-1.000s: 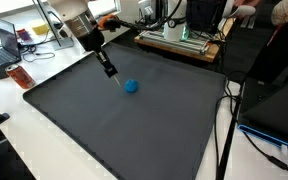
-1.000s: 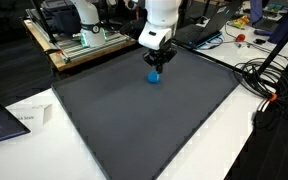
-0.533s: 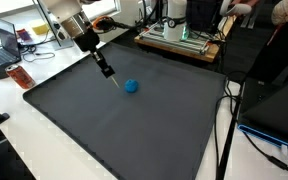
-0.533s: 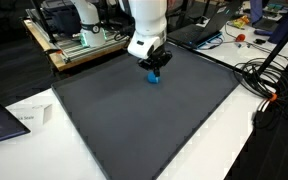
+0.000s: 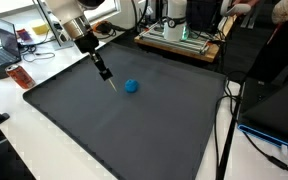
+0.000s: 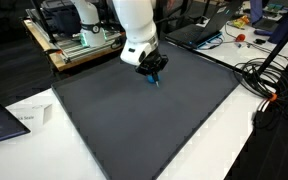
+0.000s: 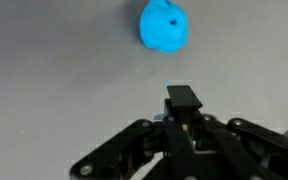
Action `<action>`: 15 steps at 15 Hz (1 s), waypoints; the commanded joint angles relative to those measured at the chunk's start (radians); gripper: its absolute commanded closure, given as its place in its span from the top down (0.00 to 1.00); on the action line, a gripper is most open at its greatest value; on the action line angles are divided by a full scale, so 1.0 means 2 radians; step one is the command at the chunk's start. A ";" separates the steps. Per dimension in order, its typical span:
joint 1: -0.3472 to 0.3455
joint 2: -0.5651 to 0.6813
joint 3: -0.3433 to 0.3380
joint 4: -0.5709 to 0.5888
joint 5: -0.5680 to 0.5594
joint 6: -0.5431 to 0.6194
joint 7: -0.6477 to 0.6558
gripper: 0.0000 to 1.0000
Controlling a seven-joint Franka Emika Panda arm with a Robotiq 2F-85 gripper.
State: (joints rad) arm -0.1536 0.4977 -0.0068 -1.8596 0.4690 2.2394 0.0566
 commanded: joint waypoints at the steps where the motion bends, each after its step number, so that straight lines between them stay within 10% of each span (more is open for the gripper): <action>1: -0.022 -0.006 0.017 -0.031 0.045 0.027 -0.056 0.03; 15: -0.045 -0.001 0.034 -0.094 0.223 0.083 -0.230 0.03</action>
State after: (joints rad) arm -0.2315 0.4956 0.0409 -2.0114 0.8298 2.3708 -0.3185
